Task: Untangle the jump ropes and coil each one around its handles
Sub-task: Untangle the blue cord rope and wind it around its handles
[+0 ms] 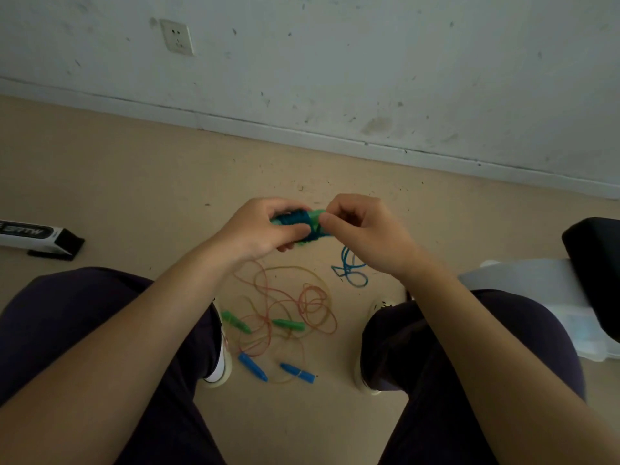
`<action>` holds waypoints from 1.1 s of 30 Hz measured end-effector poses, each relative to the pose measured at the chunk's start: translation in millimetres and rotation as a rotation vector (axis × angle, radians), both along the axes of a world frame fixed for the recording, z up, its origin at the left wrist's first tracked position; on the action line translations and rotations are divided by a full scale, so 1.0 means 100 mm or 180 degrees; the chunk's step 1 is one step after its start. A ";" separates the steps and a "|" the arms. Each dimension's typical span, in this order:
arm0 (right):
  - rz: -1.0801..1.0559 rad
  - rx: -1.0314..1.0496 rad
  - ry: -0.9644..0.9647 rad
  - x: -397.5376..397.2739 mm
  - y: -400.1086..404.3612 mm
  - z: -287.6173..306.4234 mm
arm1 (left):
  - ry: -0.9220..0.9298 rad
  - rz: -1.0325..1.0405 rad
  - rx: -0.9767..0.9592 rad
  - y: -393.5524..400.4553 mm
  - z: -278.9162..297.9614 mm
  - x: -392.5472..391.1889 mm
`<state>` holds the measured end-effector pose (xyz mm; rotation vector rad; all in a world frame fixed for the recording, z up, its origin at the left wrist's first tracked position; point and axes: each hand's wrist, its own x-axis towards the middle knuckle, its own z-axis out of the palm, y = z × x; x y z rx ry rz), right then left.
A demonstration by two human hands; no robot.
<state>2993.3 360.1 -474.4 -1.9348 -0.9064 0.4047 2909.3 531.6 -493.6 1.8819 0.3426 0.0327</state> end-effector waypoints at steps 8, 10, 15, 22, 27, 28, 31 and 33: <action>-0.0356 0.0060 -0.0549 0.02 -0.02 -0.02 | 0.0125 -0.0681 -0.0503 0.01 0.12 -0.06; -0.0466 0.0149 -0.0347 0.01 -0.01 0.00 | 0.0161 -0.0769 -0.0568 0.00 0.13 -0.07; -0.0380 0.0215 -0.0071 0.01 0.01 -0.03 | 0.0138 -0.0553 -0.0459 -0.04 0.13 -0.05; -0.0528 0.0322 0.0077 0.03 0.02 -0.08 | -0.0037 -0.0403 -0.0156 -0.01 0.08 -0.06; -0.0365 0.0323 0.0544 0.03 0.03 -0.08 | -0.0418 -0.0368 -0.0194 -0.03 0.10 -0.08; -0.0367 0.0270 0.0601 0.03 0.03 -0.07 | -0.0485 -0.0295 -0.0284 -0.04 0.09 -0.07; -0.0212 0.0298 0.1009 0.01 0.04 -0.03 | -0.0592 -0.0128 -0.0441 -0.05 0.06 -0.05; -0.0101 0.0399 0.1256 -0.01 0.03 0.01 | -0.0631 0.0105 -0.0457 -0.05 0.06 -0.03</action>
